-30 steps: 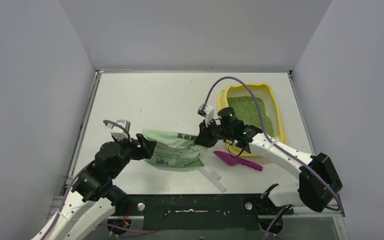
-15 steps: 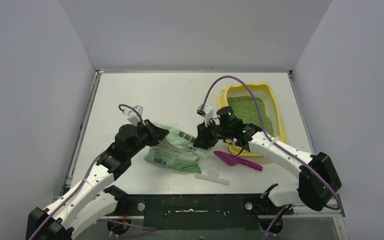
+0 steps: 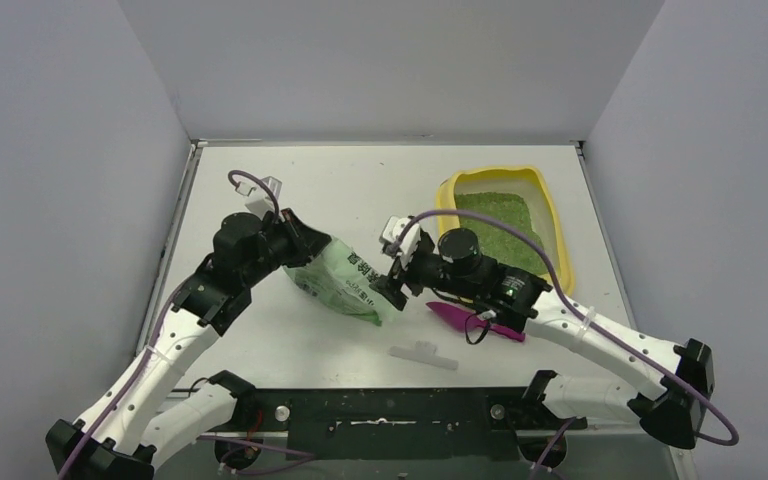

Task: Fill the litter box with clean litter
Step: Open the cat litter bag at the center of the board.

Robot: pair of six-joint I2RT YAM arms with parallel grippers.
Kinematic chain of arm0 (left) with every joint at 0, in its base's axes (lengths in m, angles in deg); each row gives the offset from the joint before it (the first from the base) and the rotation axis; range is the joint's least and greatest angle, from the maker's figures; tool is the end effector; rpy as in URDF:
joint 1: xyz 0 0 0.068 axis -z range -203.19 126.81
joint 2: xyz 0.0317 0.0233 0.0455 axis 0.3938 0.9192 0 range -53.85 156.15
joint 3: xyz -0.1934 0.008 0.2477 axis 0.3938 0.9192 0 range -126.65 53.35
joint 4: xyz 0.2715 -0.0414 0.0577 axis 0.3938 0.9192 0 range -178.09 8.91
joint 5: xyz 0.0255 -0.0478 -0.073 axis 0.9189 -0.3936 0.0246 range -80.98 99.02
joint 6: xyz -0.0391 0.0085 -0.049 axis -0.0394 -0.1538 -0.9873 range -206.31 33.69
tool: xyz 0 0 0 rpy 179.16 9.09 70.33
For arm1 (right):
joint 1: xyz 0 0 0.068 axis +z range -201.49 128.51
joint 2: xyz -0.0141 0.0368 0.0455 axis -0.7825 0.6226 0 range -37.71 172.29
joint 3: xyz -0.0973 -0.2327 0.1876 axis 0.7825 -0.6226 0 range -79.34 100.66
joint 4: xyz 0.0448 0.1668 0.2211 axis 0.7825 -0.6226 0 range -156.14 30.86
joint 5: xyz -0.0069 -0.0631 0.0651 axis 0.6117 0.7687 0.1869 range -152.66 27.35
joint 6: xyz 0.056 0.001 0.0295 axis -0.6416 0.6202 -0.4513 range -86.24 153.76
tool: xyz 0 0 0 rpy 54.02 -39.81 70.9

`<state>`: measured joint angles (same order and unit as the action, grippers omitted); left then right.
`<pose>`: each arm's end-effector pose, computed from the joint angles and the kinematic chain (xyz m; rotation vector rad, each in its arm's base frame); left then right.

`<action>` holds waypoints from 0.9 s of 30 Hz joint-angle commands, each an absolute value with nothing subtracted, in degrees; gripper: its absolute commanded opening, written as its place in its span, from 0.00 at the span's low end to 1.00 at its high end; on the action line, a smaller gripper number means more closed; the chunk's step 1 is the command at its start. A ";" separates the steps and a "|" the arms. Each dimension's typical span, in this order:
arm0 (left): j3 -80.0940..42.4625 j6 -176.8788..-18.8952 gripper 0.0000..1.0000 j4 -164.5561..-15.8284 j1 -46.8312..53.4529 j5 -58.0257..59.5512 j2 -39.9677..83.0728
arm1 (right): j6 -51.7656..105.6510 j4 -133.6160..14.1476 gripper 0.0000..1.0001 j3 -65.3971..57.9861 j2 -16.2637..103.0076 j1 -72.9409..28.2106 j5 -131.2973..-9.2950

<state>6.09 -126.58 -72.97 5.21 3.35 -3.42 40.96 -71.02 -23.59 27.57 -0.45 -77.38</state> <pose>0.1817 -0.1036 0.3568 -0.1351 1.9890 -0.8938 0.1638 0.2224 0.3632 -1.1274 1.6613 0.7489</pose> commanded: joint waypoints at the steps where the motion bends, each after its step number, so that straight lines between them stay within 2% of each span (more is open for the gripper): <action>1: -4.61 -122.95 0.00 -77.78 3.98 1.19 -3.14 | 52.78 -64.53 0.81 -23.33 26.06 5.84 -65.31; 10: -5.26 -126.82 0.00 -74.37 3.88 4.56 -3.45 | 46.29 -59.97 0.81 -19.16 35.71 14.31 -54.44; 15: -7.66 -126.80 0.00 -69.71 3.64 6.53 -1.73 | 35.83 -60.52 0.81 -14.17 41.25 15.02 -51.61; 18: -9.39 -126.12 0.00 -66.63 3.53 6.50 -0.49 | 31.13 -62.32 0.77 -12.01 43.12 15.11 -48.85; 27: -9.76 -126.87 0.00 -65.18 3.22 7.66 -0.24 | 18.13 -66.89 0.77 -7.20 42.66 15.32 -50.35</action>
<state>-4.45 -126.29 -58.02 3.64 7.29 1.46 27.56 -67.04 -11.03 43.72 15.27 -51.48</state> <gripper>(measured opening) 0.026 0.774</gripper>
